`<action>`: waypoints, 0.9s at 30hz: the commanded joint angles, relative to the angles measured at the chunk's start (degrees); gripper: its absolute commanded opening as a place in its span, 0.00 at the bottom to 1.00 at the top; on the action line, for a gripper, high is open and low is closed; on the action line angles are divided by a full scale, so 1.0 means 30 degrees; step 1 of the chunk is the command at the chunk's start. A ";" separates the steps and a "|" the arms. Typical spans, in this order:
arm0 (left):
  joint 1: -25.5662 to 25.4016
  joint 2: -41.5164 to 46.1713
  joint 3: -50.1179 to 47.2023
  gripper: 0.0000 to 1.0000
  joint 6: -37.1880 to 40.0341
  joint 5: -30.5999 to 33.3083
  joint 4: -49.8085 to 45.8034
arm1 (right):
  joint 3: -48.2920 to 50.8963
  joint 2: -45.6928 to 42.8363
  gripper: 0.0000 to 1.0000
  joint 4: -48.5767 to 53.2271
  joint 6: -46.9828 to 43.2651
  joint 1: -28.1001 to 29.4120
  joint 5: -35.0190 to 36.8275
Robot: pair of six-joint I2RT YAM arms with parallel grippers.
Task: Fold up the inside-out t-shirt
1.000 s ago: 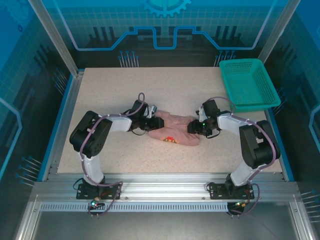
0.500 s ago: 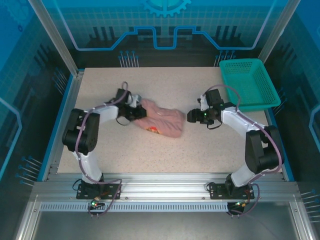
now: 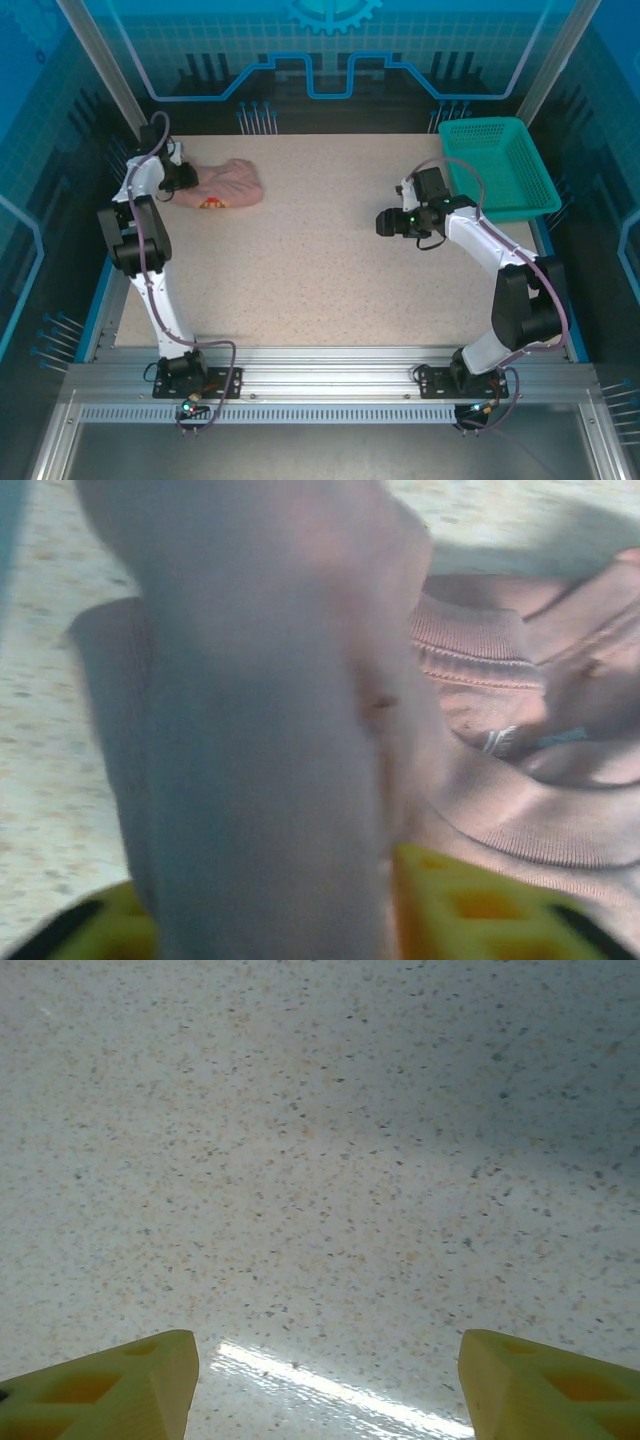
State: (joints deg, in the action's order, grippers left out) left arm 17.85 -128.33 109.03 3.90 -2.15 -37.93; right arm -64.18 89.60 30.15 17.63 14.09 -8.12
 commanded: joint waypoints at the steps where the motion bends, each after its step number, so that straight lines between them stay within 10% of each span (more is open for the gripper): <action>1: -0.0535 0.0012 0.0959 0.61 -0.0008 0.1901 -0.1269 | 0.0078 -0.0478 0.72 0.0724 -0.0990 0.0033 0.2128; 6: -0.1139 0.3492 -0.2437 0.98 -0.1587 0.5201 0.1796 | 0.0323 -0.1637 0.81 0.0439 -0.2167 0.0690 0.6462; 9: -0.1671 0.7072 -0.5826 0.99 -0.2464 0.6568 0.3575 | 0.1232 -0.2627 0.99 -0.0619 -0.2519 0.0831 0.9038; 19: -0.5332 2.0572 -2.4717 0.99 -0.6512 0.5863 1.6621 | 0.8531 -0.4188 1.00 -1.2141 -0.4613 0.0068 1.3001; 27: -0.5477 1.8375 -3.0429 0.99 -0.3370 0.4530 2.6913 | 1.2026 -0.3606 1.00 -1.9789 -0.5356 -0.1603 1.0027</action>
State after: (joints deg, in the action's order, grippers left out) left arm 1.54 -70.46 18.20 -9.74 14.20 22.39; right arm -29.26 79.68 -14.74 2.42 10.92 25.47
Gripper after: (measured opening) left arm 0.989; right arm 0.998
